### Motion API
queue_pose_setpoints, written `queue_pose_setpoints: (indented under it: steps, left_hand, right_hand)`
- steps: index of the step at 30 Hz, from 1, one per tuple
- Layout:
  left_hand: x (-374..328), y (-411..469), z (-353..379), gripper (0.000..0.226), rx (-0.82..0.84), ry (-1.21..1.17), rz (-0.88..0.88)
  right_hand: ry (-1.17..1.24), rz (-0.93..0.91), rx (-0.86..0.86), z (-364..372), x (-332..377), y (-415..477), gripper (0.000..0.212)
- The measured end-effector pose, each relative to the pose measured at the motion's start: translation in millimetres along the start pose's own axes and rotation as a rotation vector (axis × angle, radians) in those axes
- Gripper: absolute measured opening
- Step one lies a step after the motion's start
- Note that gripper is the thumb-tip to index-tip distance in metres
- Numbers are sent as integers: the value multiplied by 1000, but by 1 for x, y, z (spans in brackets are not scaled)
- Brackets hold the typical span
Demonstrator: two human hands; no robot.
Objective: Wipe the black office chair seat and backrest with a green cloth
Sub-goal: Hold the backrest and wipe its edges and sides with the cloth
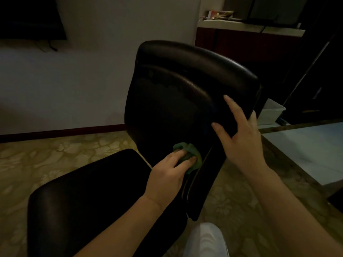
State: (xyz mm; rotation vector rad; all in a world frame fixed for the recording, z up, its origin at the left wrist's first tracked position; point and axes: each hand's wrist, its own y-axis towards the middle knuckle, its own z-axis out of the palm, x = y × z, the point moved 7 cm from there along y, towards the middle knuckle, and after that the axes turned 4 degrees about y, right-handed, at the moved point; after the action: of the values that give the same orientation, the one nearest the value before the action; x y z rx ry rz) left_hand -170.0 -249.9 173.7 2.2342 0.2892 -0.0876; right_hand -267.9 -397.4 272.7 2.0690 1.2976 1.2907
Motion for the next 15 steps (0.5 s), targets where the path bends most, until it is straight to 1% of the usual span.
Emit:
queue_pose_setpoints:
  steps: [3,5,8,11,15]
  left_hand:
    - [7,-2,1,26,60,-8,-65]
    - [7,10,-5,26,74,-45,-111]
    - [5,36,-20,30,34,-118,-160]
    - [-7,55,-25,32,18,-135,-135]
    - [-12,37,-10,35,44,-116,-106]
  right_hand:
    - [37,21,2,0,1,0,75]
    - [31,30,-7,-1,1,1,77]
    - [29,43,-23,1,1,-2,68]
    - [23,43,-52,2,-2,-4,58]
    - [19,25,-65,2,-5,-4,56]
